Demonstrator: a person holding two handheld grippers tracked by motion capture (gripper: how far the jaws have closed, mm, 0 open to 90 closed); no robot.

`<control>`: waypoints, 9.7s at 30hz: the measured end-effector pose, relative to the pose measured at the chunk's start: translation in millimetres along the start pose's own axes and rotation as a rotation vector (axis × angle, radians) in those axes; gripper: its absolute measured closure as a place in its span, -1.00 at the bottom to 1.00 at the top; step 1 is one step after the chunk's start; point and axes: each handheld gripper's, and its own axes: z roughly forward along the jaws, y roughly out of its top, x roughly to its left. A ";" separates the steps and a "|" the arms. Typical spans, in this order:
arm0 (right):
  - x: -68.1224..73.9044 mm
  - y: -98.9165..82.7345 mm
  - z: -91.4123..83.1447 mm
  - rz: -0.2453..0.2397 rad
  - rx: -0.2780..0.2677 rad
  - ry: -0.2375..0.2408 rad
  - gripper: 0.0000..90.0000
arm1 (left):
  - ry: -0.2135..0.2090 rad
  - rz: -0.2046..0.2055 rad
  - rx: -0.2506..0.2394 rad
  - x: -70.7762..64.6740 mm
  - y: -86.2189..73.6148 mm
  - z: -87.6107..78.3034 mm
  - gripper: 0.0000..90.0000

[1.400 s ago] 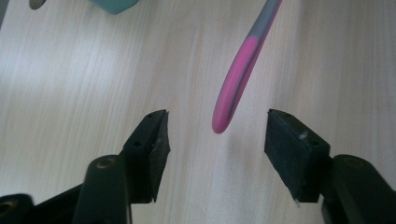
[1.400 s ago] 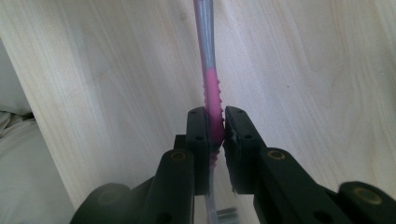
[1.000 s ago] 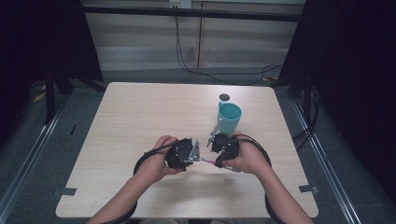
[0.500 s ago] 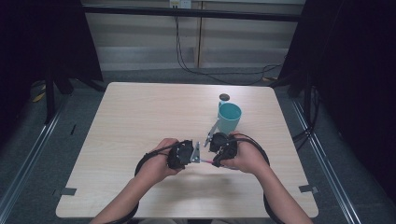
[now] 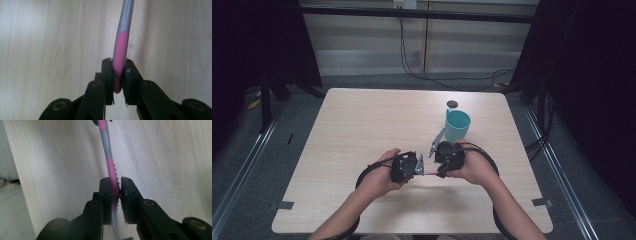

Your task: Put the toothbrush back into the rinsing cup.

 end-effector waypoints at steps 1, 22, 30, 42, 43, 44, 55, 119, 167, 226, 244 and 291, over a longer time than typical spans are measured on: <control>1.1 -0.2 -0.4 0.007 0.005 0.002 0.77 | -0.008 -0.015 -0.006 -0.2 -0.4 0.2 0.81; -3.9 -7.1 -13.0 0.053 -0.150 -0.071 -0.09 | -0.067 -0.134 -0.053 6.2 -1.3 -8.7 0.82; -4.9 -8.9 -24.2 0.089 -0.214 -0.092 -0.18 | -0.073 -0.192 -0.048 12.5 -10.0 -8.8 0.82; -6.4 -13.9 -33.4 0.126 -0.263 -0.098 -0.25 | -0.058 -0.302 -0.059 21.8 -32.7 -12.6 0.82; -7.0 -14.7 -34.5 0.122 -0.271 -0.099 -0.25 | -0.060 -0.309 -0.057 22.6 -35.3 -14.2 0.82; -6.5 -15.0 -34.8 0.133 -0.273 -0.096 -0.25 | -0.060 -0.309 -0.057 22.6 -35.3 -14.2 0.82; -10.6 -28.2 -28.4 0.188 -0.277 -0.080 -0.26 | -0.044 -0.373 -0.064 27.4 -48.8 -23.2 0.82; -22.3 -34.6 -4.6 0.561 -0.560 0.016 -0.15 | -0.021 -0.558 -0.241 14.0 -45.5 -7.4 0.82; -32.5 -31.7 -12.9 0.689 -0.706 0.040 0.49 | -0.079 -0.592 -0.304 1.2 -20.4 4.4 0.81; -29.2 -22.7 -15.5 0.644 -0.783 0.033 0.87 | -0.125 -0.500 -0.446 -14.7 -0.5 17.5 -0.03; -32.4 -33.5 -24.6 0.623 -0.785 -0.028 0.87 | -0.037 -0.533 -0.385 -12.2 -57.2 24.3 -0.53; -52.6 -40.6 -67.0 0.632 -0.795 -0.138 0.87 | 0.031 -0.540 -0.425 -13.7 -98.7 34.7 -0.71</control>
